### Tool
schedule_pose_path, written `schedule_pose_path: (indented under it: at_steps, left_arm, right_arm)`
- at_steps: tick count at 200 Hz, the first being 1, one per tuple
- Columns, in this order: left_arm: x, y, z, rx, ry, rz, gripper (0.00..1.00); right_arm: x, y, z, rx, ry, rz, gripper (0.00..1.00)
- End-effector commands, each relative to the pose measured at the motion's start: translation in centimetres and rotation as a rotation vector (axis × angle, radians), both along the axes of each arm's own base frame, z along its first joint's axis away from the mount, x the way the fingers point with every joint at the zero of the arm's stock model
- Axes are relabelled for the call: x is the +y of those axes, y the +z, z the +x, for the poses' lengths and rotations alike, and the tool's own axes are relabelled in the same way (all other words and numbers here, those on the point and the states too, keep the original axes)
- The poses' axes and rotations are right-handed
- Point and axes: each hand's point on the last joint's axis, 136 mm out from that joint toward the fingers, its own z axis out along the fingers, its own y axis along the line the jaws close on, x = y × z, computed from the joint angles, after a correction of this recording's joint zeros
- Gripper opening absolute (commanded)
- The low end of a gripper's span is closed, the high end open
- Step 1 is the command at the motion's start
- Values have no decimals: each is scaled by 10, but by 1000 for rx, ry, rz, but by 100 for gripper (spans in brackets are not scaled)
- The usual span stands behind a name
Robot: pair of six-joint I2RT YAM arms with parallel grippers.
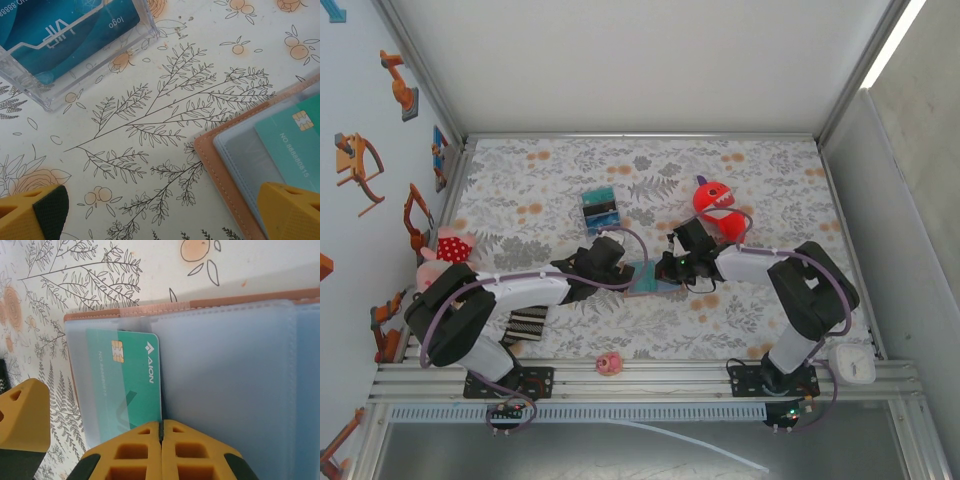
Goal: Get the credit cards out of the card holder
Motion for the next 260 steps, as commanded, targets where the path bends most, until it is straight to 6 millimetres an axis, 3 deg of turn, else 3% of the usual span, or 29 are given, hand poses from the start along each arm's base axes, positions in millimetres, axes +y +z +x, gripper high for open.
schedule_pose_path:
  at_steps: [1,72,161,202,260]
  left_arm:
    - [-12,7,2,-7,-38,-8,97]
    - [-36,-1,-5,15,-130,3,97]
    - [-28,-26,-12,65,-129,73,97]
    - [-26,-34,-15,85,-134,98,99]
    - [-23,-34,-15,83,-125,110,99]
  right_arm:
    - [-2,14,8,-45,1,-14,0]
    - [-5,16,9,-52,-4,-28,0]
    - [-4,20,10,-50,-10,-16,0]
    - [2,18,11,-21,-29,51,24]
    - [1,3,9,17,-63,87,26]
